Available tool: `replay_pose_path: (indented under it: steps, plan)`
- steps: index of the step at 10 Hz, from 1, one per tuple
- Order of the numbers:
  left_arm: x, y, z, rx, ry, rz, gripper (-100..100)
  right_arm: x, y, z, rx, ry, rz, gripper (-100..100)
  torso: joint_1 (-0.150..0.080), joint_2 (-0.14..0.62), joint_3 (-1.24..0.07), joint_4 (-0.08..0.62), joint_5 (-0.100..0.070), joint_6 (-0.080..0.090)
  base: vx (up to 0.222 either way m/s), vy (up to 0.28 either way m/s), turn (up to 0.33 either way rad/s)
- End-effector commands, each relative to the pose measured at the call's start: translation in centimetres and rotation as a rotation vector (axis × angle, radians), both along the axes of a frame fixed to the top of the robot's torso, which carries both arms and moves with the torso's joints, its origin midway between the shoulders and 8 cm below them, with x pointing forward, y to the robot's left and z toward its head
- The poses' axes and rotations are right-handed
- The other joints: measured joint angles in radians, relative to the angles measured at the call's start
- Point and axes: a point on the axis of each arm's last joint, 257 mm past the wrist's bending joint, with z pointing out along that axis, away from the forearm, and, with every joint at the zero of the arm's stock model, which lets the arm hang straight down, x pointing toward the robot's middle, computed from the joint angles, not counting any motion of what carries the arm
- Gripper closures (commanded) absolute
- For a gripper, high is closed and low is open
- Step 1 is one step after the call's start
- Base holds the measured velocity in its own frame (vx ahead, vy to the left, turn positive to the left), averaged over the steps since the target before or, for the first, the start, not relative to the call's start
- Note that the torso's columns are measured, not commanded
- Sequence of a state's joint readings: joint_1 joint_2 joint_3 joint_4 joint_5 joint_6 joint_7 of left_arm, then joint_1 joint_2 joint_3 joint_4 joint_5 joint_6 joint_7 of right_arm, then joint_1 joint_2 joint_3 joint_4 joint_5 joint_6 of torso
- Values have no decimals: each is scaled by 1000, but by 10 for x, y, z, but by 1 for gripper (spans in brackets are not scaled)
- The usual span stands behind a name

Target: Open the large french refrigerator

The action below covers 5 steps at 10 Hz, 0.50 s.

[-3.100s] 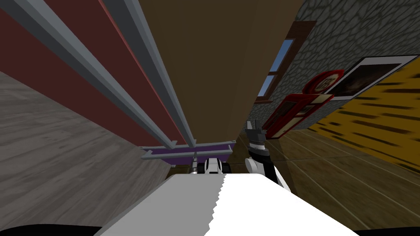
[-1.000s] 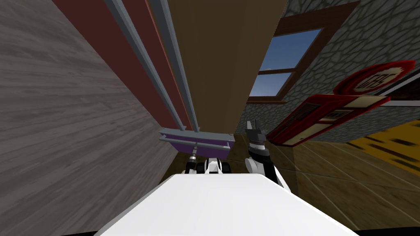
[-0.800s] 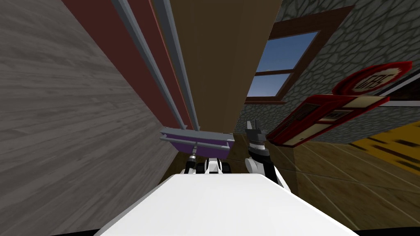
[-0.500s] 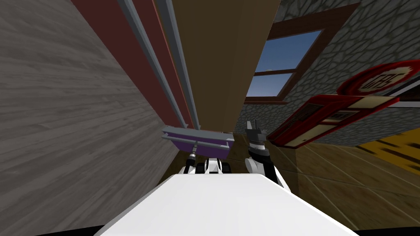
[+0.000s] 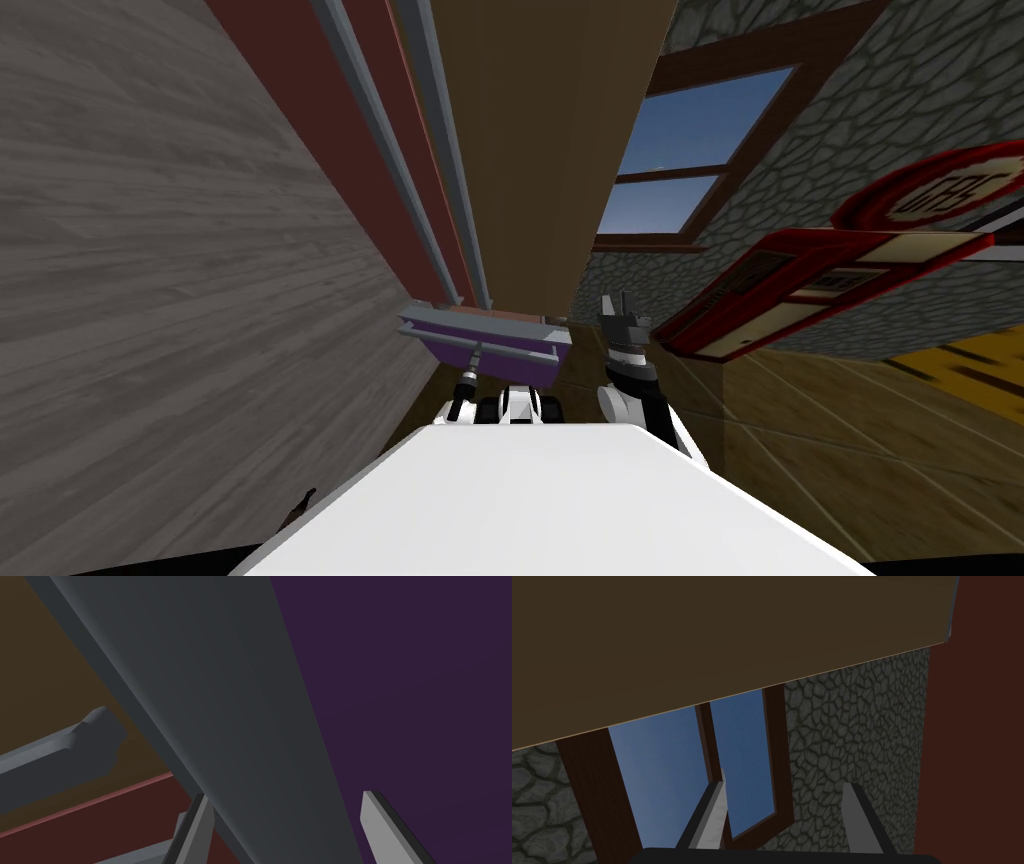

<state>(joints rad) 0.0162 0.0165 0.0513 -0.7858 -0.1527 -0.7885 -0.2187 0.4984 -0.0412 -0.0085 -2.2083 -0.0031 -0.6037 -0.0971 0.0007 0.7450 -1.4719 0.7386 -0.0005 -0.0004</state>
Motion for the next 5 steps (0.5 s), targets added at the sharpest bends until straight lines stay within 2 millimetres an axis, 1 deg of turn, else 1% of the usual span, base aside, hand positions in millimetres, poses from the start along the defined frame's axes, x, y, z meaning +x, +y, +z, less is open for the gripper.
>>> replay_pose_path:
  steps: [1,3,5]
  plan:
    - [-1,-1,-1,12,2,-11,100,0,0,0,0,0,0,0,-1,-2,-1,0,0,1,-210,19,24]
    - [-4,1,-4,8,10,-9,100,0,0,0,0,0,0,0,-5,-11,-6,1,-1,2,-112,23,17]
    - [-5,0,-3,10,9,-15,100,0,0,0,0,0,0,0,-1,-6,-3,-1,-1,0,-178,49,8]
